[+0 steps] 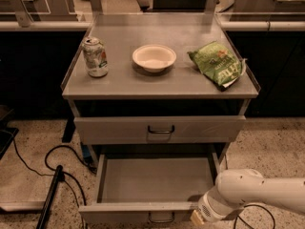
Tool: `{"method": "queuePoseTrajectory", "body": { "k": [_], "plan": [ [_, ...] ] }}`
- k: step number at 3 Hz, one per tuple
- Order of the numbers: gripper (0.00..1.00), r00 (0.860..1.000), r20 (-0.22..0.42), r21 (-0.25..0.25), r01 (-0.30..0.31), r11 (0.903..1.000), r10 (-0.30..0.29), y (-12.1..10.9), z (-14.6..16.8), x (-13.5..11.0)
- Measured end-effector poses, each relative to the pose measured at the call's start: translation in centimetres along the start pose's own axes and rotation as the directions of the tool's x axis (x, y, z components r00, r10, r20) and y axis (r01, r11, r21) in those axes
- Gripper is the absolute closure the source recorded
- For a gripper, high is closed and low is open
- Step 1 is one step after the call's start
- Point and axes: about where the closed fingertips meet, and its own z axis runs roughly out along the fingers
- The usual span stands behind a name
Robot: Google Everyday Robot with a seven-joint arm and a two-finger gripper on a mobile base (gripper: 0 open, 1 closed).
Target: Close middle drawer
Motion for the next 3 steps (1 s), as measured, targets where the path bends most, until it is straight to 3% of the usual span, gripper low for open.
{"method": "queuePoseTrajectory", "body": {
  "k": [1, 3],
  "plan": [
    [1.0, 1.0, 0.006, 0.019, 0.014, 0.9997, -0.014, -1.0, 2.8, -1.8],
    [1.0, 0.999, 0.028, 0.05, 0.032, 0.9982, -0.033, -1.8, 2.9, -3.4]
  ]
}}
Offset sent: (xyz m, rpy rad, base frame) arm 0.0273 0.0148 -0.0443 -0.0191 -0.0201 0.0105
